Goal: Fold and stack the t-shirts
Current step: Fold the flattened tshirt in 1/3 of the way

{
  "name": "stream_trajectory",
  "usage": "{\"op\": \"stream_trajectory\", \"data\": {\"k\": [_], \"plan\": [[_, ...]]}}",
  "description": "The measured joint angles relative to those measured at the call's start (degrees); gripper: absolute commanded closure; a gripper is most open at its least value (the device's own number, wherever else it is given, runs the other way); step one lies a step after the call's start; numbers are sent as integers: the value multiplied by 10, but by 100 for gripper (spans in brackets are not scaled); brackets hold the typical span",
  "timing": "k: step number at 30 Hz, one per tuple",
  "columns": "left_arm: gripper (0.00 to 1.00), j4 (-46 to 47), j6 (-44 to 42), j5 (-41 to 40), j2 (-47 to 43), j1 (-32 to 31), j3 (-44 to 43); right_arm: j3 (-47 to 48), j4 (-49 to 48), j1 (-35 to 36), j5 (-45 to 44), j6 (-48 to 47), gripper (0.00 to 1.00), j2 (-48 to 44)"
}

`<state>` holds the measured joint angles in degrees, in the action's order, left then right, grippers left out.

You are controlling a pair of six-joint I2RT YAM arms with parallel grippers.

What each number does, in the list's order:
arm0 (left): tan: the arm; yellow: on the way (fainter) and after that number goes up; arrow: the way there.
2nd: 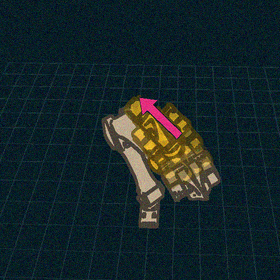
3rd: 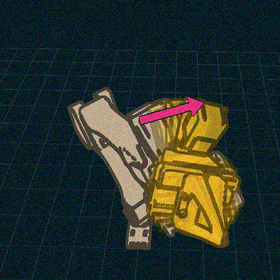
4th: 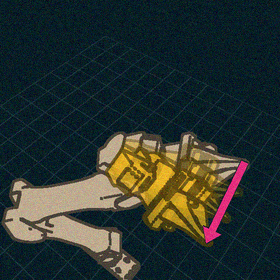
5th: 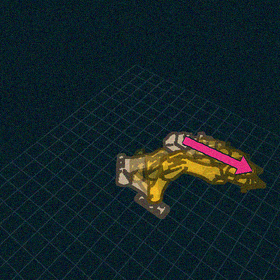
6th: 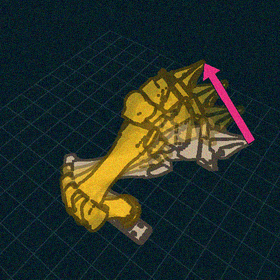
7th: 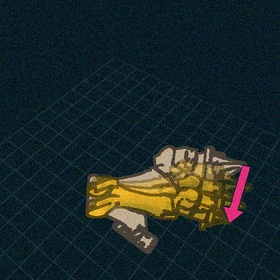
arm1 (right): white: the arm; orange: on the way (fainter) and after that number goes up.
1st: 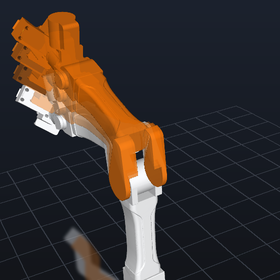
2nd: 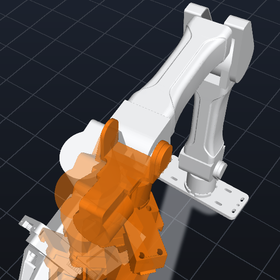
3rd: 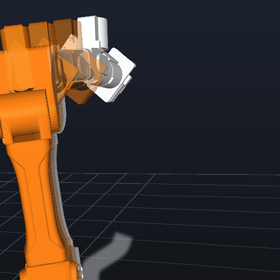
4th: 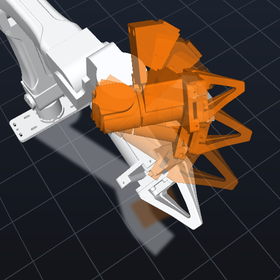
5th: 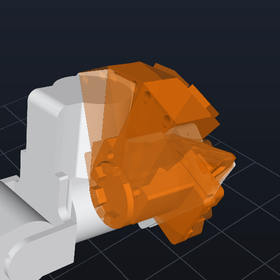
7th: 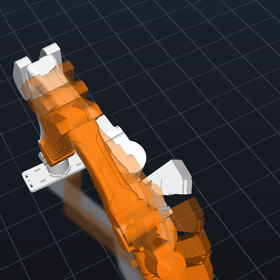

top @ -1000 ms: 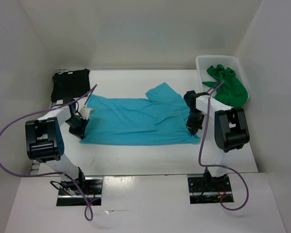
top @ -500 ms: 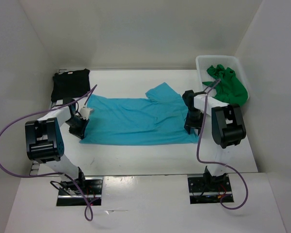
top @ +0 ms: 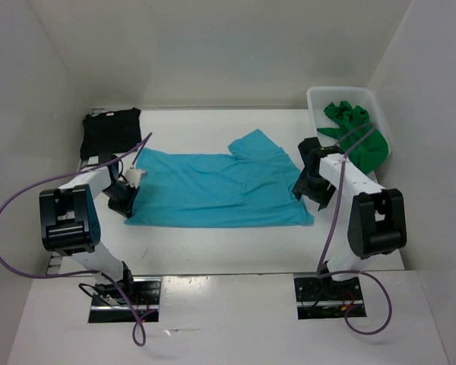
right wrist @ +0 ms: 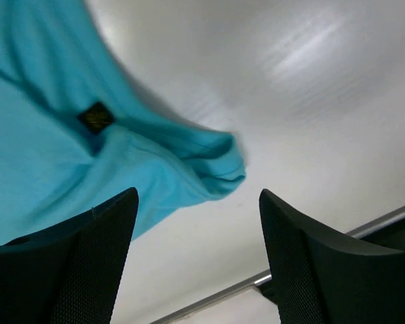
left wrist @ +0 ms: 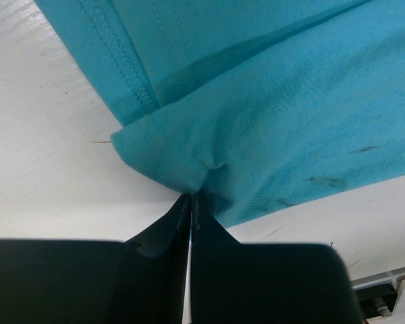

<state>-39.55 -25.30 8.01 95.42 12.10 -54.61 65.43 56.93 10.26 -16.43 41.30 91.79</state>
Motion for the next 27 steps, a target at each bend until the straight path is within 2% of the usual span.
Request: {"op": "stream_trajectory", "data": {"k": [5,10,14,15,16,19,21,24,26,27], "plan": [[100,5,-1,0,-7,0,6,-81,-6,-61,56,29,20,-29],[100,12,-2,-1,-13,0,12,-141,-32,-66,107,75,20,-53],[100,13,-2,-1,-13,0,13,-165,-56,-74,122,101,27,-54],[100,13,-2,-1,-14,0,13,-167,-61,-77,123,104,30,-54],[100,13,-2,-1,-13,0,13,-167,-66,-80,123,107,39,-54],[100,13,-2,-1,-13,0,13,-167,-83,-98,124,115,56,-54],[100,13,-2,-1,-14,0,13,-167,-92,-119,124,115,63,-54],[100,14,-3,-1,-14,0,14,-167,-107,-146,124,113,80,-43],[100,14,-2,-1,-14,0,14,-168,-113,-154,124,109,100,-30],[100,14,-3,-1,-14,0,14,-169,-116,-155,124,108,100,-24]]}}
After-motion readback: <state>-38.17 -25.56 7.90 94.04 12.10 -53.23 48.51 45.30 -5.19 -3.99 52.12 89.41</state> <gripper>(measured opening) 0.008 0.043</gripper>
